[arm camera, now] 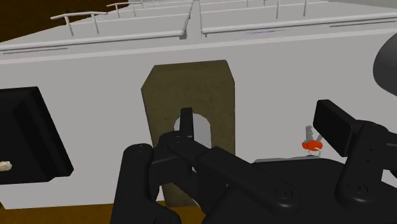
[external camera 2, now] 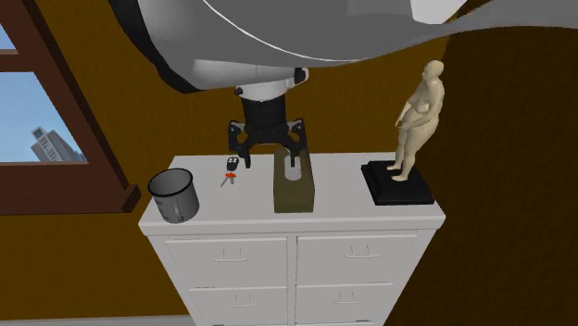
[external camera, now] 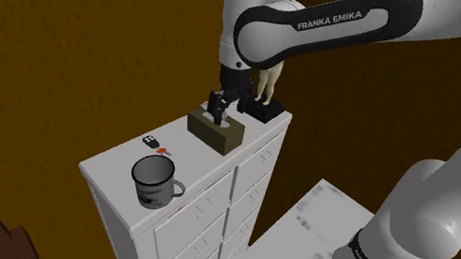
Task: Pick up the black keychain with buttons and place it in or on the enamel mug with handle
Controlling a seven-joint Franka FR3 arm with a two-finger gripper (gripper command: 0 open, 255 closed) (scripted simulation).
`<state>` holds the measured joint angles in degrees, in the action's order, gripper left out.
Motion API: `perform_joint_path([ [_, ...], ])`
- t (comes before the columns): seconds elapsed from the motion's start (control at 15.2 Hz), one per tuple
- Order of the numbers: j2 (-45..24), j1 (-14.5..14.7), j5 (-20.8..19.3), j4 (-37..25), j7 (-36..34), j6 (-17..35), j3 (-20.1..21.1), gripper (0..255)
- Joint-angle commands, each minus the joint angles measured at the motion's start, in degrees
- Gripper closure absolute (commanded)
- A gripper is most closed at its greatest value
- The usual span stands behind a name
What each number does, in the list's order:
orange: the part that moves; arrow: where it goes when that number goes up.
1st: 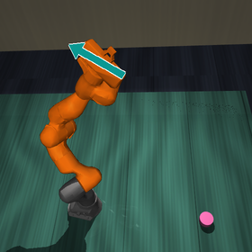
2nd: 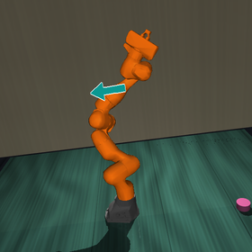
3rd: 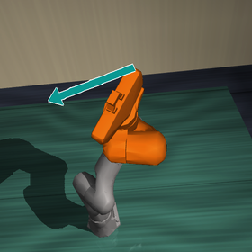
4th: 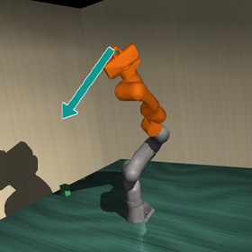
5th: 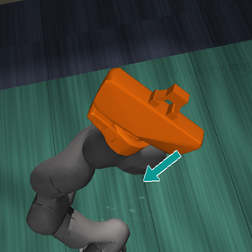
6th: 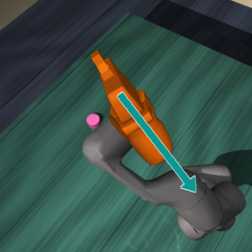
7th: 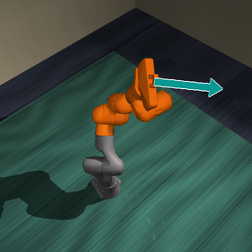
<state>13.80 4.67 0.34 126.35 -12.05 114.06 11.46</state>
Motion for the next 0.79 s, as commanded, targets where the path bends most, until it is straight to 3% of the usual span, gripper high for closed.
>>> perform_joint_path([
  [0.0, -4.14, 0.29, -0.58, -2.37, -1.64, 1.85, 1.03, 0],
  [0.73, -27.14, 4.10, -6.86, -19.30, -11.31, 7.40, 4.45, 0],
])
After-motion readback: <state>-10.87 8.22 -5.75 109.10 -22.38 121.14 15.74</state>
